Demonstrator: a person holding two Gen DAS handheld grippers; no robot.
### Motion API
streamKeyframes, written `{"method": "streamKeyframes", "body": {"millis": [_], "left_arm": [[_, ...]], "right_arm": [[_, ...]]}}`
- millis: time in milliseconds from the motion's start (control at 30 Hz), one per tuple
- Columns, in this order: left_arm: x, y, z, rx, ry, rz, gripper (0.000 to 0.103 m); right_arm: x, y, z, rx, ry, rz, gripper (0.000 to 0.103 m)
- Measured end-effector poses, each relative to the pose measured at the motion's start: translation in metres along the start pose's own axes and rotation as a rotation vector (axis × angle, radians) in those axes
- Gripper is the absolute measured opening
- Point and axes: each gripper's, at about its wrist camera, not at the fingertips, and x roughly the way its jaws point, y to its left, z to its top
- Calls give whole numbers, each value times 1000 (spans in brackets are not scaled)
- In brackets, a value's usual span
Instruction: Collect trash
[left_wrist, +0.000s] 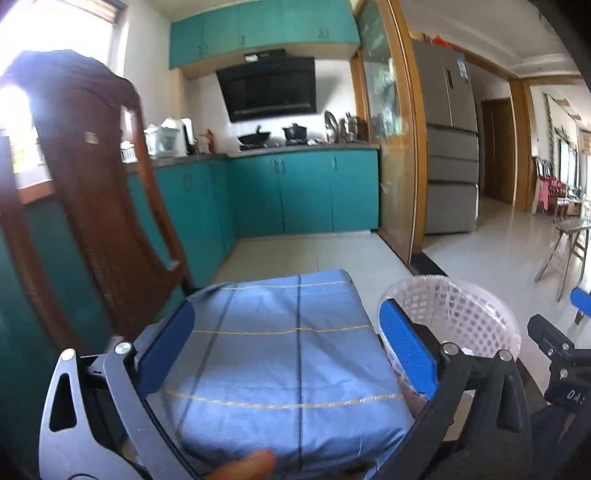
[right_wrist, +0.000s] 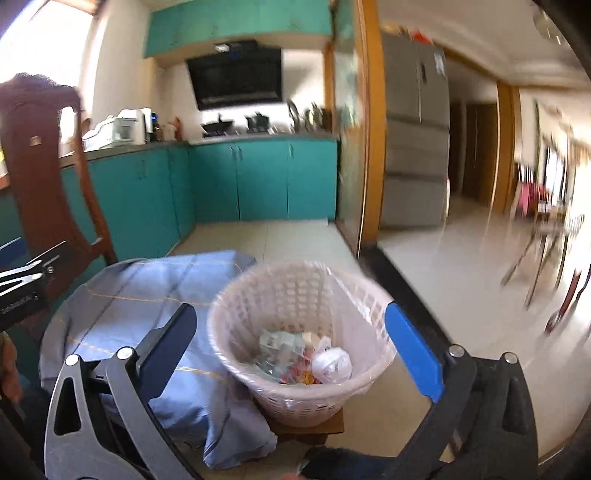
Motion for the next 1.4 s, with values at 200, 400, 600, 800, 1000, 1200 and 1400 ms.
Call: {"method": "streamKeyframes", "body": {"millis": [200,400,600,800,1000,1200,1400], "left_arm": [[-49,19,1,-32,-8,-20,100],[-72,34,3,-47,-30,-18,100],[-75,37,2,-44,-37,-18,100],[-72,36,0,-38,-29,-37,100],[-71,35,0,-38,-20,-42,100],[-71,35,1,-39,-11,-47,100],[-71,35,0,-39,-6,-52,100]], "right_arm": [[-38,26,16,-60,-49,-4,100],[-50,30,23,-57,-65,-33,100],[-58,31,22,-38,-72,-45,100],[-58,35,21,-37,-74,-54,100],[-59,36,21,-41,-81,-58,100],[-60,36,19,-34,-79,-57,100],[-62,36,18,-37,-83,-62,100]]}}
